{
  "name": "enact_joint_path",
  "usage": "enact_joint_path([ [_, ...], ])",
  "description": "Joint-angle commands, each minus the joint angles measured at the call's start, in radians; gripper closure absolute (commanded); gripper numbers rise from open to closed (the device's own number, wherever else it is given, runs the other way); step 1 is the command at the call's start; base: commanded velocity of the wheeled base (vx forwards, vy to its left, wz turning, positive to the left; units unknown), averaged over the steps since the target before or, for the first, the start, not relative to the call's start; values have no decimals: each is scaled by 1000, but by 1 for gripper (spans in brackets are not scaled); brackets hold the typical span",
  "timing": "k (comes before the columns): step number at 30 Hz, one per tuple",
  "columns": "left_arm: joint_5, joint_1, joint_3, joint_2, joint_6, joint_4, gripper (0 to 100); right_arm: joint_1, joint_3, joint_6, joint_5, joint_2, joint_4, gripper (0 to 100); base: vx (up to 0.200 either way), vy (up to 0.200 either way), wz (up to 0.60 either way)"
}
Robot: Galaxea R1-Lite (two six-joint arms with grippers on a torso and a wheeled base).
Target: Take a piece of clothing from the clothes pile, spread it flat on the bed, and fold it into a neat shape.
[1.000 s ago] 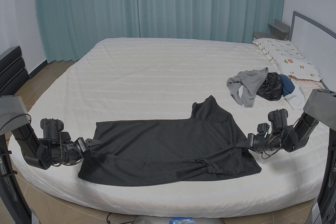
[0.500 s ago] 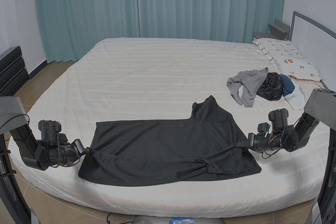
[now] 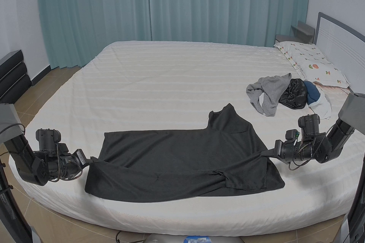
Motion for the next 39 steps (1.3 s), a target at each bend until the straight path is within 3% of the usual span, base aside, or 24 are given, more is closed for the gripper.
enact_joint_path([
  [1, 0, 11, 21, -57, -3, 0, 100, -34, 45, 1, 18, -75, 0, 100, 0, 0, 0],
  [16, -1, 26, 70, -131, -15, 0, 100, -77, 159, 27, 71, -212, -7, 100, 0, 0, 0],
  [39, -6, 52, 225, -411, -15, 4, 100, -107, 312, 27, 154, -428, -3, 100, 0, 0, 0],
])
